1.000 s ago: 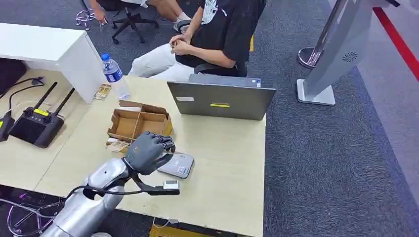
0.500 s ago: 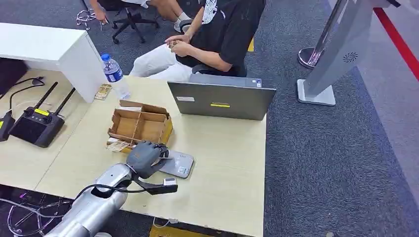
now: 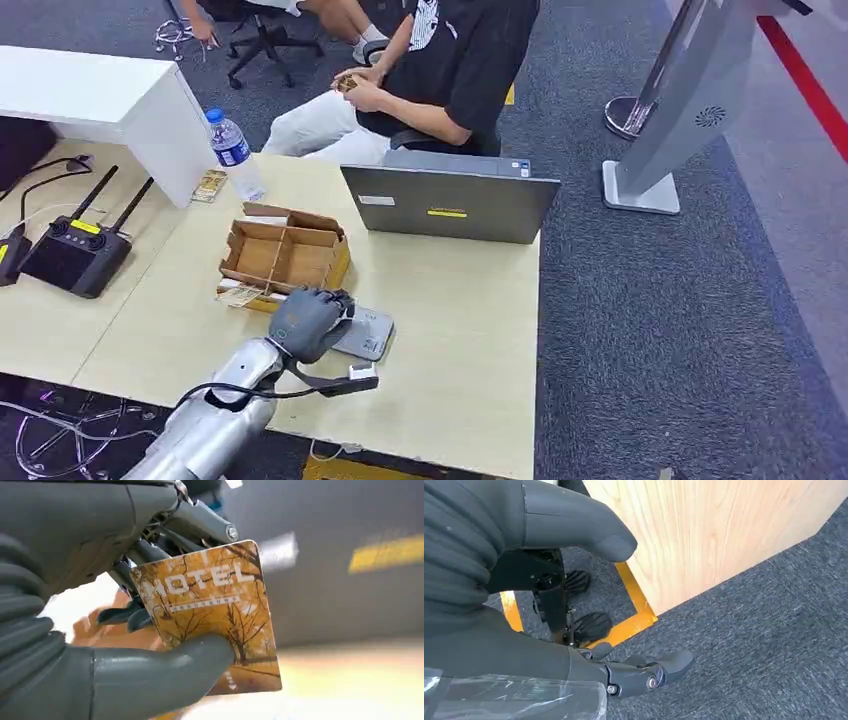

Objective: Pass the card to the sensor for recognition and then transmit it.

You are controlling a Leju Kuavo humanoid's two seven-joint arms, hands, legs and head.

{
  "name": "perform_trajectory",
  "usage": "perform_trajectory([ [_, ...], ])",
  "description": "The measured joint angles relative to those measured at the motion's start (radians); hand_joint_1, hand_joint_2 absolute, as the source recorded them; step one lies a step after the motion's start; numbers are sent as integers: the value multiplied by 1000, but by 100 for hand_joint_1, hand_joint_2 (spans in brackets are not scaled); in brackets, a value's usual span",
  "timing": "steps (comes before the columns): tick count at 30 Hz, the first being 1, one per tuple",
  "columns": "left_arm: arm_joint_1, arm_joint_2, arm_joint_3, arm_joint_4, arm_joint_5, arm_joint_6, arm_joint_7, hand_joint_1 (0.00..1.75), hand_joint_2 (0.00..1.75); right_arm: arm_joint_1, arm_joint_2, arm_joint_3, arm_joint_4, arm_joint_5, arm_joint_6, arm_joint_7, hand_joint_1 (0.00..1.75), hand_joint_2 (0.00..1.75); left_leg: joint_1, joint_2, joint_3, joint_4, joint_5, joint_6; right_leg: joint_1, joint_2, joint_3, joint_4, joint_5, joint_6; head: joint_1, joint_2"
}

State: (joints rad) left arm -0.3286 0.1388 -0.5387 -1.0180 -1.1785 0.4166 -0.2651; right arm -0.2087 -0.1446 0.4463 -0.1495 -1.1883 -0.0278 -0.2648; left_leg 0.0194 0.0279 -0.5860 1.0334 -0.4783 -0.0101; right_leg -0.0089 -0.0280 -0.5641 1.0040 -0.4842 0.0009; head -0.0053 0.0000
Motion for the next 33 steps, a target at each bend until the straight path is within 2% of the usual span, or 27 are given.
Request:
perform_trajectory([
  [4,1,-22,44,-122,-32,-31,22,175,175,3,1,6,0,-3,3,-5,0,175,0,2,0,0,-1,1,0,1,0,0,0,0,1,0],
  [11,9,-38,95,-209,-42,-24,24,175,175,6,1,16,0,-4,1,-5,0,175,0,1,0,0,0,0,1,0,-1,0,0,0,1,0],
  [14,-19,-39,132,-247,-52,-49,59,175,175,6,1,21,0,-2,-3,0,0,175,0,0,0,0,0,0,1,0,-1,0,0,0,2,0],
  [17,-72,-34,187,-250,-34,-87,81,175,175,3,2,33,0,6,-6,12,0,175,1,1,0,0,1,-1,1,0,-1,1,0,0,1,0],
  [22,-147,-22,287,-228,5,-111,55,175,175,-5,5,51,0,18,-11,23,0,175,1,0,0,0,1,-1,1,0,-1,1,0,0,1,0],
  [29,-169,-23,319,-214,4,-111,41,175,175,-7,7,64,0,18,-8,20,0,175,0,0,-1,0,1,-1,1,0,-1,1,0,0,1,0],
  [30,-170,-23,320,-214,3,-111,41,112,175,-7,7,65,0,18,-8,20,0,175,0,0,-1,0,1,-1,0,0,-1,1,0,0,1,0],
  [31,-171,-23,321,-214,3,-111,40,112,175,-7,8,66,0,18,-8,20,0,175,0,0,-1,0,1,-1,0,0,-1,1,0,0,1,0],
  [32,-171,-23,321,-214,3,-111,40,82,175,-7,8,67,0,18,-8,20,0,175,0,0,-1,0,1,-1,0,0,-1,1,0,0,1,0],
  [33,-171,-23,322,-214,5,-111,39,0,175,-7,8,68,0,18,-8,20,0,175,0,0,-1,0,1,-1,0,0,-1,1,0,0,1,0],
])
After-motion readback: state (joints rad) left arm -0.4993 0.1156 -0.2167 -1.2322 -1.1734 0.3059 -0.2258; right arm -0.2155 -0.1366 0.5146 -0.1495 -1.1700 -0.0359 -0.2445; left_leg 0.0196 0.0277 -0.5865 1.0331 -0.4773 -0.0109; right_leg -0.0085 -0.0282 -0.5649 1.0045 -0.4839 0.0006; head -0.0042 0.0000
